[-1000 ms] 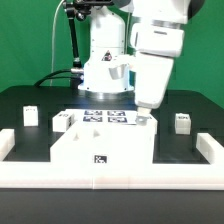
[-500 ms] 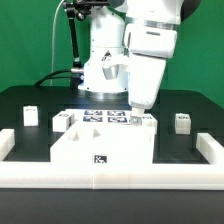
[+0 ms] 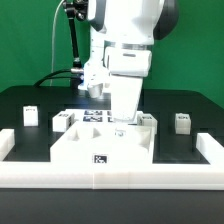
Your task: Assemble one leg
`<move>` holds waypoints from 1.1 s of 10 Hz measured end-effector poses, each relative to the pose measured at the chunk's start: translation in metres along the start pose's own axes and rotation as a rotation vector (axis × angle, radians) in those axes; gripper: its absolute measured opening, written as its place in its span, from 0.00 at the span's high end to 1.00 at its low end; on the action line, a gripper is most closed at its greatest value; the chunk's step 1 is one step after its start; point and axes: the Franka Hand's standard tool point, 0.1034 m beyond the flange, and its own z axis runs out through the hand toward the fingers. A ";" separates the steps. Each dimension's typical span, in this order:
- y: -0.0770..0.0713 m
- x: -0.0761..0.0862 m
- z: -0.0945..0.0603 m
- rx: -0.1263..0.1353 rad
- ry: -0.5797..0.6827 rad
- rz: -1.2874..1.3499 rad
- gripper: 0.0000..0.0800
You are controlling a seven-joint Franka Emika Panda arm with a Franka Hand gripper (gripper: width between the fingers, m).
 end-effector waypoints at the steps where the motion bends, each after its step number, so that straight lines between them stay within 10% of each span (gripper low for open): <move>1: -0.003 0.004 0.003 0.006 0.000 0.009 0.19; 5: -0.007 0.008 0.011 0.019 0.001 0.019 0.24; 7: -0.007 0.008 0.011 0.019 0.001 0.019 0.60; 11: -0.006 0.008 0.011 0.016 0.001 0.018 0.93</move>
Offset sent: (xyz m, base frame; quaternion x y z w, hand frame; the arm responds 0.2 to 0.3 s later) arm -0.0002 -0.0006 -0.0115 0.0069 -0.0157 0.0109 0.9998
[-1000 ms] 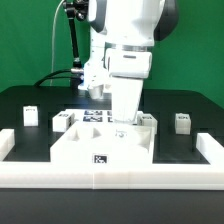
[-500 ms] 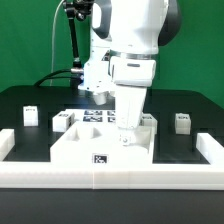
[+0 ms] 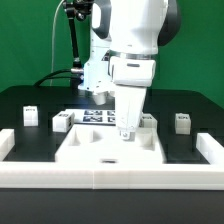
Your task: Assemble one leg
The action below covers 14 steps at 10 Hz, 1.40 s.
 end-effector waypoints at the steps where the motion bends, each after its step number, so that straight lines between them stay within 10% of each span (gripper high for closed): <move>1: 0.000 0.000 0.000 0.000 0.000 0.000 0.93; 14: 0.007 0.018 -0.005 0.017 -0.009 -0.146 0.93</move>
Offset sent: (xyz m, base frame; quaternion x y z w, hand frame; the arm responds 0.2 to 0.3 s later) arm 0.0000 0.0000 0.0000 0.0000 0.0000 0.0000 1.0000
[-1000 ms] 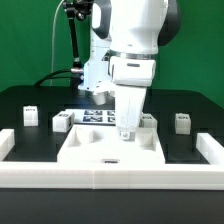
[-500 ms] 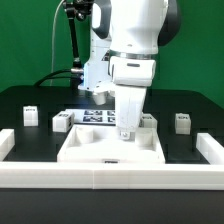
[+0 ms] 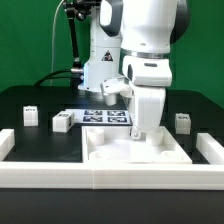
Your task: Assemble one leg
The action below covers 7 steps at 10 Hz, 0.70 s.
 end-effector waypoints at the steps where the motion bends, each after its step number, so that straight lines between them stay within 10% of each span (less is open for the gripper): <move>1: 0.000 -0.001 0.000 -0.001 0.000 0.002 0.93; 7: 0.006 0.039 0.002 -0.007 0.015 0.012 0.92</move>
Offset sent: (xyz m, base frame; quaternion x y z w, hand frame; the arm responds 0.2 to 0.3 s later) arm 0.0127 0.0378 -0.0102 -0.0037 0.0220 0.0198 0.9996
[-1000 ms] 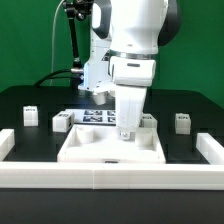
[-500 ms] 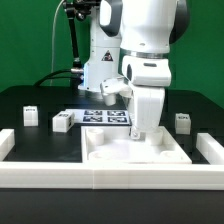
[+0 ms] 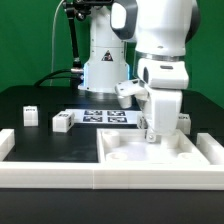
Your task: Assemble one leg
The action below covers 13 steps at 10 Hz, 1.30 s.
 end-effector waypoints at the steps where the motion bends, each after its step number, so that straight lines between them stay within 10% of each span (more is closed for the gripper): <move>1: 0.000 0.009 -0.001 -0.007 0.004 0.020 0.92; 5: 0.000 0.019 -0.001 -0.019 0.004 0.059 0.92; 8: 0.000 0.019 -0.001 -0.019 0.004 0.059 0.65; 10: 0.000 0.019 -0.001 -0.019 0.004 0.059 0.27; 13: 0.000 0.019 -0.001 -0.019 0.004 0.059 0.19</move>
Offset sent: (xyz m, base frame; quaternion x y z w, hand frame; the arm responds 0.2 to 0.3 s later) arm 0.0000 0.0000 0.0000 0.0000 0.0000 0.0000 1.0000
